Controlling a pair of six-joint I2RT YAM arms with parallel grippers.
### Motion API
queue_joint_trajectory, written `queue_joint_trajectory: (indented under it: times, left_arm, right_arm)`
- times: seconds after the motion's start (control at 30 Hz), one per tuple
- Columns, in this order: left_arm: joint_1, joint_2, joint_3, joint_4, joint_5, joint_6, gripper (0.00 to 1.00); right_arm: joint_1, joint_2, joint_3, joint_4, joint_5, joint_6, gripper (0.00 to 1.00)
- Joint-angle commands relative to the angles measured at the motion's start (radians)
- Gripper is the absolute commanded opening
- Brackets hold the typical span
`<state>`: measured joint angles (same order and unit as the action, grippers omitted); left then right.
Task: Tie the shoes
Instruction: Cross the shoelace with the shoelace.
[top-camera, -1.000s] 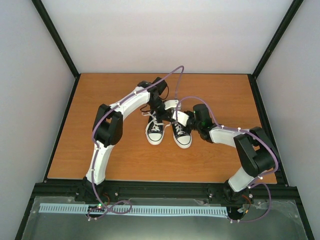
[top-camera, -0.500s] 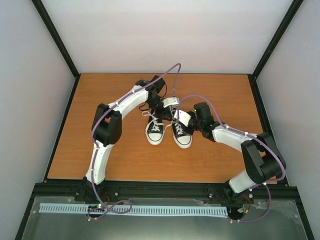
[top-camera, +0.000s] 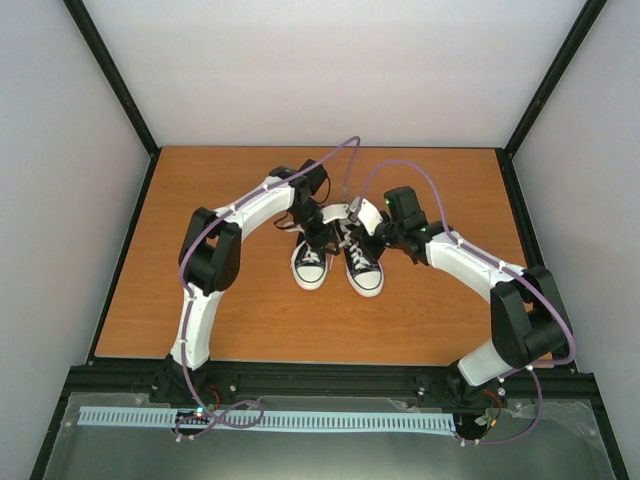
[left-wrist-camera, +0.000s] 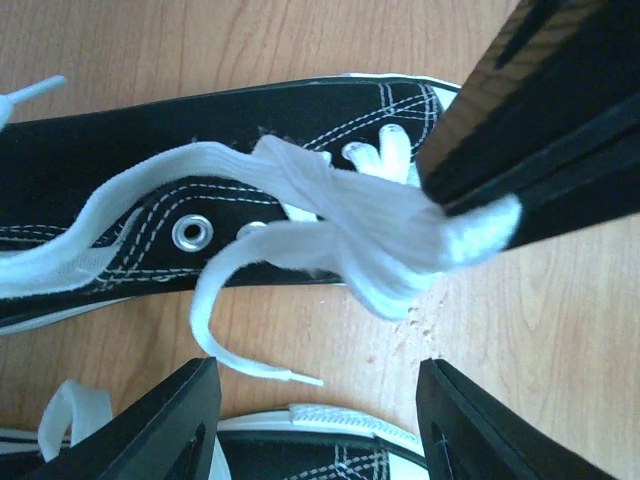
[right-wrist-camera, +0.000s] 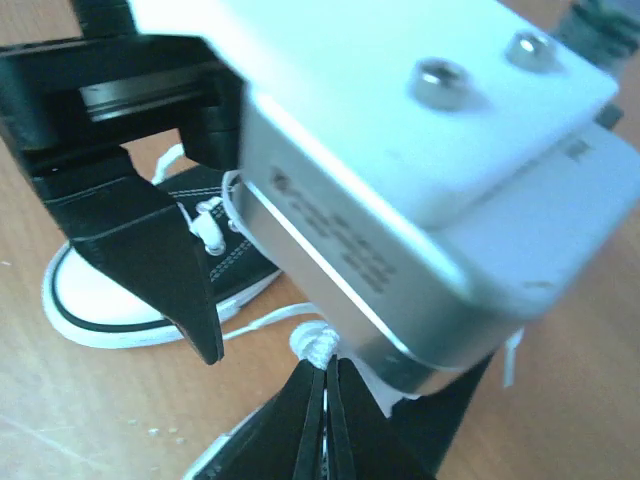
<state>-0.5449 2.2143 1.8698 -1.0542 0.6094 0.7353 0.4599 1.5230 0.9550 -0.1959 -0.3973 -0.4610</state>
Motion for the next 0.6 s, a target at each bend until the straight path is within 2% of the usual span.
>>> queue_joint_trajectory:
  times: [0.0, 0.1, 0.33, 0.47, 0.57]
  left_arm:
    - [0.005, -0.097, -0.024, 0.016, -0.002, 0.015, 0.57]
    - [0.005, -0.121, -0.063, 0.033, -0.020, 0.005, 0.57]
    - [0.004, -0.133, -0.109, 0.058, -0.045, -0.071, 0.55]
    - [0.003, -0.130, -0.105, 0.057, -0.058, -0.104, 0.52]
    - [0.002, -0.139, -0.110, 0.058, -0.047, -0.110, 0.52]
  right_arm:
    - [-0.014, 0.002, 0.072, -0.187, -0.092, 0.208, 0.03]
    - [-0.032, 0.004, 0.090, -0.246, -0.206, 0.305, 0.03]
    - [-0.036, -0.011, 0.138, -0.382, -0.284, 0.398, 0.03]
    - [-0.051, -0.039, 0.093, -0.298, -0.418, 0.475, 0.03]
    - [-0.070, -0.030, 0.060, -0.213, -0.463, 0.534, 0.03]
